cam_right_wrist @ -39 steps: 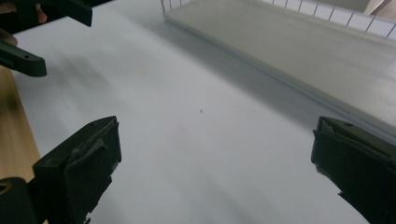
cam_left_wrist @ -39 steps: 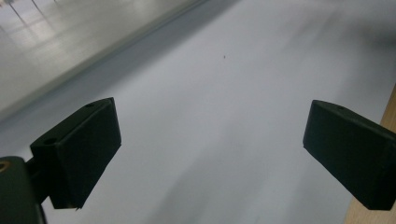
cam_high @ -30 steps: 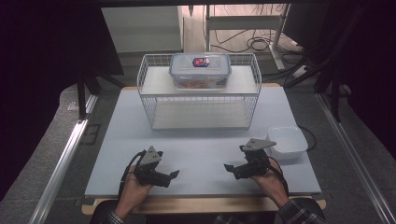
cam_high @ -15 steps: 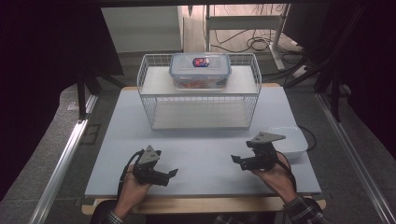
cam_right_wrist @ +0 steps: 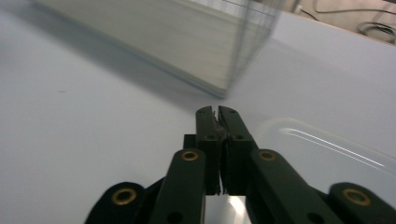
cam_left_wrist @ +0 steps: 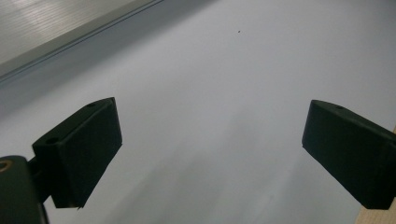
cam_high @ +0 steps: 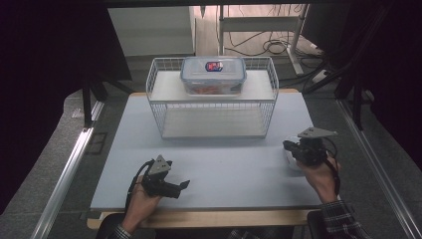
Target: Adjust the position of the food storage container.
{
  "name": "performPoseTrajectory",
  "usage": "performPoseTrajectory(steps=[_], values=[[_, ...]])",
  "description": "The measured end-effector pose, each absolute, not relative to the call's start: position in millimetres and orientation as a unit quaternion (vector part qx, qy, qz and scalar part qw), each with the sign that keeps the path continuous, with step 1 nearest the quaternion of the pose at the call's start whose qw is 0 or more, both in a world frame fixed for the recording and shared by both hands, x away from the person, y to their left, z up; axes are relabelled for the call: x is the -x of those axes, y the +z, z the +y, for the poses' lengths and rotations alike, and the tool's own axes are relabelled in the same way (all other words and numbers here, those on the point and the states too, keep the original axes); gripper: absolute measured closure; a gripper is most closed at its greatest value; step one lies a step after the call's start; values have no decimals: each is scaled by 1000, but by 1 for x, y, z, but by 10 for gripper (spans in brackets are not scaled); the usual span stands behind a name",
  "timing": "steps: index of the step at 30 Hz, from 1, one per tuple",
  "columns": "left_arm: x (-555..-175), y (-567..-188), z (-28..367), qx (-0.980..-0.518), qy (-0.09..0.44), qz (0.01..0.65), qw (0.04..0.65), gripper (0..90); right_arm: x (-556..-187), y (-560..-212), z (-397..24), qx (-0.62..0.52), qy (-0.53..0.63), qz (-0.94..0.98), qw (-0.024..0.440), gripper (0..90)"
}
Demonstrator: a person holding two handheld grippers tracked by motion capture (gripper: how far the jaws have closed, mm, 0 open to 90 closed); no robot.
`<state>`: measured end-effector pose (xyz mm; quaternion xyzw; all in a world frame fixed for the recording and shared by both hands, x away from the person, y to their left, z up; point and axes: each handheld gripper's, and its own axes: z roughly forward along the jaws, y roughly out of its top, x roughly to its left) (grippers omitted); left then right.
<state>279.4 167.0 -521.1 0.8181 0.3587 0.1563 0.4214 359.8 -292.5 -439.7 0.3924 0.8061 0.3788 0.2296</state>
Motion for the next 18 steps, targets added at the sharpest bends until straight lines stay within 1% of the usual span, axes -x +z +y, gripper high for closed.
performPoseTrajectory(steps=[1,2,3,4,5,11,18], values=[[-279,-521,167,-818,156,359,421,45,-360,-440,-293,-392,379,806,230,885],[-280,-521,167,-819,157,358,420,45,-366,-440,-305,-411,372,797,242,896],[-280,-521,167,-819,157,358,420,46,-366,-440,-305,-411,372,797,242,896],[-280,-521,167,-819,156,358,420,46,-371,-440,-320,-432,368,784,249,896],[-280,-521,167,-819,156,358,420,46,-371,-440,-320,-432,368,784,249,896],[-280,-522,167,-819,155,359,420,48,-379,-440,-359,-488,363,748,266,897],[-281,-522,167,-818,154,360,421,50,-384,-441,-382,-515,341,729,296,897]])
